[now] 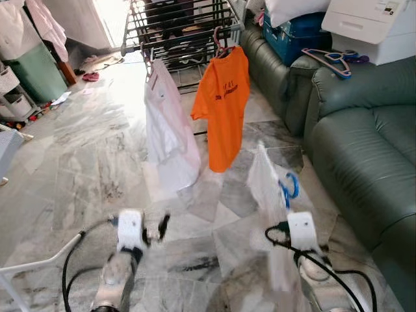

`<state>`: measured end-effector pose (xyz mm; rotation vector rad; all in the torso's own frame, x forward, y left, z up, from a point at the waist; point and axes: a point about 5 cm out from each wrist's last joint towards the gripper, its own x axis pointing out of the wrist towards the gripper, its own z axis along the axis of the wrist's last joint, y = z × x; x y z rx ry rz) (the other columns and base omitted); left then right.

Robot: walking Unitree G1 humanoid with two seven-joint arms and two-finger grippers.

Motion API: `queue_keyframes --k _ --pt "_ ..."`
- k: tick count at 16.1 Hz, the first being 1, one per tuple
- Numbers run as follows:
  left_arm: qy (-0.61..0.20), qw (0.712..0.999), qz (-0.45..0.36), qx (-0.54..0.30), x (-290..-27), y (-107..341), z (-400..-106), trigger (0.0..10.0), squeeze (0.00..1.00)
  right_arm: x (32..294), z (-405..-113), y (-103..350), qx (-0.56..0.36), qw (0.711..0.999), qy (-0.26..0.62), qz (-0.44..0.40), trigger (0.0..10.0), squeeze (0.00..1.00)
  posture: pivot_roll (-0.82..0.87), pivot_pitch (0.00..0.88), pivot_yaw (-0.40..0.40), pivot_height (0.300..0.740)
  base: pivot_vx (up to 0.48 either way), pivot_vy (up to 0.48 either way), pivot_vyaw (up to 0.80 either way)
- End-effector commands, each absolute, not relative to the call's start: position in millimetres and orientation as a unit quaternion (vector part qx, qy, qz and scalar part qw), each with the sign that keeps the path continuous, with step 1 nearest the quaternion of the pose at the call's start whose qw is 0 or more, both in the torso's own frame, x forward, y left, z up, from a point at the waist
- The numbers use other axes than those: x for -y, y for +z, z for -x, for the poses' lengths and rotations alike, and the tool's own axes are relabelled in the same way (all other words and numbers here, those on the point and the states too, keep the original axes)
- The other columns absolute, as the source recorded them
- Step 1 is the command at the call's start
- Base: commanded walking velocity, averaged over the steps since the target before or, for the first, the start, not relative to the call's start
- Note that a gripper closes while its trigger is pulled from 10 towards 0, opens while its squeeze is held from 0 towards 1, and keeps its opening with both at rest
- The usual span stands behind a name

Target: Hang hanger

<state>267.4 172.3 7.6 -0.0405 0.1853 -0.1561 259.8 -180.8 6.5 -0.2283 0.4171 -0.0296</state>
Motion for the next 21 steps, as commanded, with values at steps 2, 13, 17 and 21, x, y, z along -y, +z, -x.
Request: queue_keyframes --k 2,13,17,21 --pt "-0.072 0.997 0.024 -0.018 -179.8 38.9 -275.5 10.0 0.0 172.7 -265.4 32.8 -0.14 0.983 -0.009 0.121 10.0 0.0 -0.24 0.0 0.103 0.74 0.268 0.0 0.0" --pt "-0.072 0.997 0.019 -0.008 -185.7 58.4 -258.1 10.0 0.0 160.4 -257.8 67.4 -0.102 0.987 0.023 0.122 10.0 0.0 -0.24 0.0 0.101 0.74 0.364 0.0 0.0" --pt "-0.077 0.997 0.022 -0.012 -183.6 61.0 -259.8 10.0 0.0 158.7 -259.1 68.4 -0.103 0.988 0.028 0.116 10.0 0.0 -0.24 0.0 0.1 0.74 0.412 0.245 0.0" --pt "-0.081 0.996 0.025 -0.016 -181.9 60.9 -260.7 10.0 0.0 156.9 -259.4 68.2 -0.106 0.988 0.032 0.112 10.0 0.0 -0.24 0.0 0.102 0.74 0.396 0.269 0.0"
